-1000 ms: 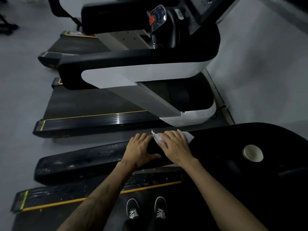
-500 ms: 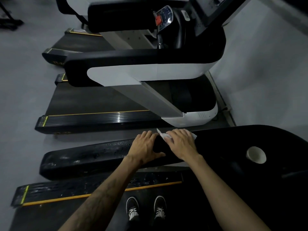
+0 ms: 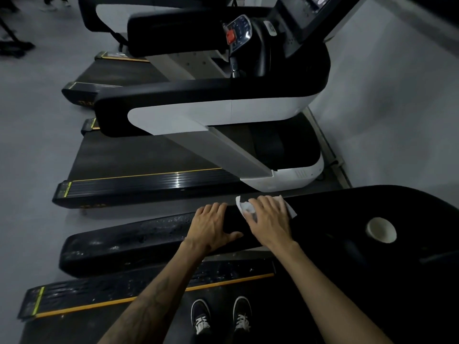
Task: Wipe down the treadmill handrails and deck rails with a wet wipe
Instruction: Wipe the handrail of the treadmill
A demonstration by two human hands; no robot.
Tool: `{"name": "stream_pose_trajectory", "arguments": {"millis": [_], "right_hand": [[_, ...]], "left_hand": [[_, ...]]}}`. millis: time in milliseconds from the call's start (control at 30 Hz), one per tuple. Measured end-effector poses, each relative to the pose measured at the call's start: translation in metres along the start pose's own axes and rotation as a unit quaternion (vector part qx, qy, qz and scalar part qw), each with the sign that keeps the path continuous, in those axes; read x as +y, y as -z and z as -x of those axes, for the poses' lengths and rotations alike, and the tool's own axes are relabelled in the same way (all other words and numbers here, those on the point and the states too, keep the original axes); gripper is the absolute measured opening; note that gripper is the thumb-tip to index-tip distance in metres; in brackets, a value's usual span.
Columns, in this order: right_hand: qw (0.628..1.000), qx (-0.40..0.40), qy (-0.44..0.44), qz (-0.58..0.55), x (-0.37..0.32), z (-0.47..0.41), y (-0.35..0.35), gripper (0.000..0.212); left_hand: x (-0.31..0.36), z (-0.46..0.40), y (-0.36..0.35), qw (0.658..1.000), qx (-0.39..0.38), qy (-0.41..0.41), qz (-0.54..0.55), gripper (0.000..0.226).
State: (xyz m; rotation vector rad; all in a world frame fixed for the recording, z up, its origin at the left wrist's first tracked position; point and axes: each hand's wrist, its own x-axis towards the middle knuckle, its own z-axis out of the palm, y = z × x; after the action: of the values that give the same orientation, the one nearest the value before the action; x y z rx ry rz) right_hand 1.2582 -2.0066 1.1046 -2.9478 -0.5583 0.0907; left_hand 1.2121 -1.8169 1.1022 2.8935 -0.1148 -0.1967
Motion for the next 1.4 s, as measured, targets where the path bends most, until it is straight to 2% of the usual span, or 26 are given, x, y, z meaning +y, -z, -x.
{"name": "stream_pose_trajectory", "arguments": {"millis": [67,233,400,467,567,633,833,967,1033,1167,1233,1333,1400], "right_hand": [[1.0,0.013,-0.012,-0.001,-0.009,0.005,-0.003,0.054],[0.997,-0.02,0.067,-0.036,-0.005,-0.006,0.0,0.045],[0.999,0.039,-0.031,-0.013,-0.005,0.01,-0.005,0.047],[0.999,0.034,-0.024,-0.025,-0.013,0.013,-0.01,0.049],[0.997,-0.024,0.039,-0.055,-0.013,0.0,-0.008,0.05],[0.997,-0.036,0.049,-0.057,-0.007,-0.008,-0.003,0.049],[0.999,0.025,-0.042,-0.01,-0.029,0.006,-0.01,0.047],[0.999,-0.026,0.024,-0.037,-0.025,-0.01,-0.006,0.044],[0.999,-0.041,0.022,-0.025,-0.014,-0.016,0.0,0.045],[0.999,0.026,-0.037,-0.004,-0.02,-0.002,-0.002,0.037],[0.999,0.038,-0.011,-0.024,-0.033,0.003,-0.007,0.034],[0.997,0.008,0.063,-0.039,-0.033,0.0,-0.006,0.037],[0.998,0.007,0.048,-0.032,-0.019,-0.002,-0.003,0.042]], "left_hand": [[-0.001,0.002,-0.001,1.0,0.005,-0.004,-0.002,0.093],[-0.004,0.006,0.0,0.999,0.018,-0.028,0.01,0.091],[-0.022,0.015,0.009,0.999,0.017,-0.028,-0.001,0.096],[-0.034,0.022,0.013,1.0,0.017,-0.017,-0.005,0.1],[-0.048,0.032,0.016,1.0,-0.007,0.005,-0.015,0.105],[-0.053,0.036,0.016,1.0,-0.021,0.013,-0.019,0.106],[-0.055,0.037,0.01,0.999,-0.029,0.027,-0.008,0.1],[-0.055,0.037,0.007,0.999,-0.02,0.031,-0.005,0.099],[-0.056,0.037,0.007,0.999,-0.016,0.031,0.001,0.1],[-0.057,0.038,0.005,0.999,-0.006,0.035,0.011,0.101],[-0.057,0.038,0.004,0.999,0.001,0.037,0.019,0.1],[-0.056,0.039,0.003,0.999,0.013,0.038,0.021,0.098],[-0.057,0.039,0.003,0.999,0.014,0.037,0.026,0.097]]}}
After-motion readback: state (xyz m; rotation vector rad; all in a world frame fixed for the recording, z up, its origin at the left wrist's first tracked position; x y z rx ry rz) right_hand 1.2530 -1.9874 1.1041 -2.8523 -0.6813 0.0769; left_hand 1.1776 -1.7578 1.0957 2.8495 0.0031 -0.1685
